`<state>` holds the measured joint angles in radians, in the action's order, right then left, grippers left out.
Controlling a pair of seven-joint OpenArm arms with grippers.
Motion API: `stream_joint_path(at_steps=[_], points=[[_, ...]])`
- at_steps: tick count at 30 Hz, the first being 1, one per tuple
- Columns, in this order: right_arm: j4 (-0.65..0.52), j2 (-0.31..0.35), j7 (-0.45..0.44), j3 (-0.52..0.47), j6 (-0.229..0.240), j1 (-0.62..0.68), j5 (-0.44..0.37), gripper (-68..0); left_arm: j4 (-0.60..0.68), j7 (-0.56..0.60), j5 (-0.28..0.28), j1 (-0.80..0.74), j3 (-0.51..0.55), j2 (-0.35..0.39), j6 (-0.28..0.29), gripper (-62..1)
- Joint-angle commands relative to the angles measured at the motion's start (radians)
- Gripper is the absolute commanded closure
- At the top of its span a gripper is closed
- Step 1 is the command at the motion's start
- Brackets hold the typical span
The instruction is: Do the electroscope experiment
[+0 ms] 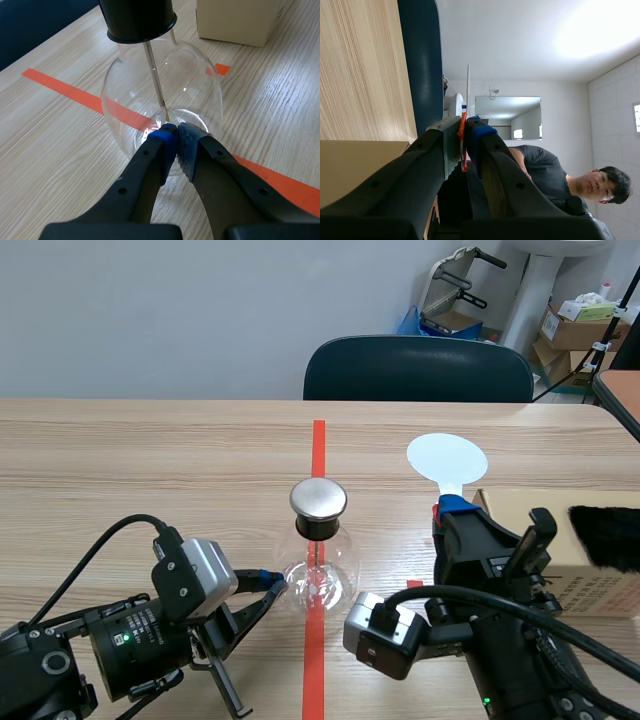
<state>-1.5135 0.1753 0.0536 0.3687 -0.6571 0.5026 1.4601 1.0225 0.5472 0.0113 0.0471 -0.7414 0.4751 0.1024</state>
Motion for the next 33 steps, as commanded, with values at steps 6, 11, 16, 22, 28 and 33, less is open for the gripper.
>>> stream_joint_path(at_steps=[6, 11, 16, 22, 28, 33], points=[[-0.010, 0.008, 0.007, -0.003, -0.008, 0.002, 0.001, -1.7, 0.016, 0.047, 0.011, -0.006, 0.002, 0.017, -0.002, -3.0], [-0.010, 0.008, 0.007, -0.003, -0.008, 0.002, 0.001, -1.7, 0.016, 0.057, 0.011, -0.028, 0.001, 0.016, -0.003, -3.0], [-0.010, 0.008, 0.007, -0.003, -0.008, 0.002, 0.001, -1.7, 0.016, 0.064, 0.011, -0.036, 0.001, 0.016, -0.003, -2.9], [-0.010, 0.007, 0.007, -0.003, -0.008, 0.001, 0.001, -1.7, 0.016, 0.063, 0.011, -0.035, 0.001, 0.016, -0.003, -2.9], [-0.010, 0.007, 0.007, -0.003, -0.008, -0.001, 0.001, -1.7, 0.016, 0.062, 0.011, -0.035, 0.001, 0.016, -0.004, -2.9], [-0.010, 0.007, 0.007, -0.003, -0.008, -0.001, 0.001, -1.7, 0.016, 0.061, 0.011, -0.035, 0.001, 0.016, -0.004, -2.9]])
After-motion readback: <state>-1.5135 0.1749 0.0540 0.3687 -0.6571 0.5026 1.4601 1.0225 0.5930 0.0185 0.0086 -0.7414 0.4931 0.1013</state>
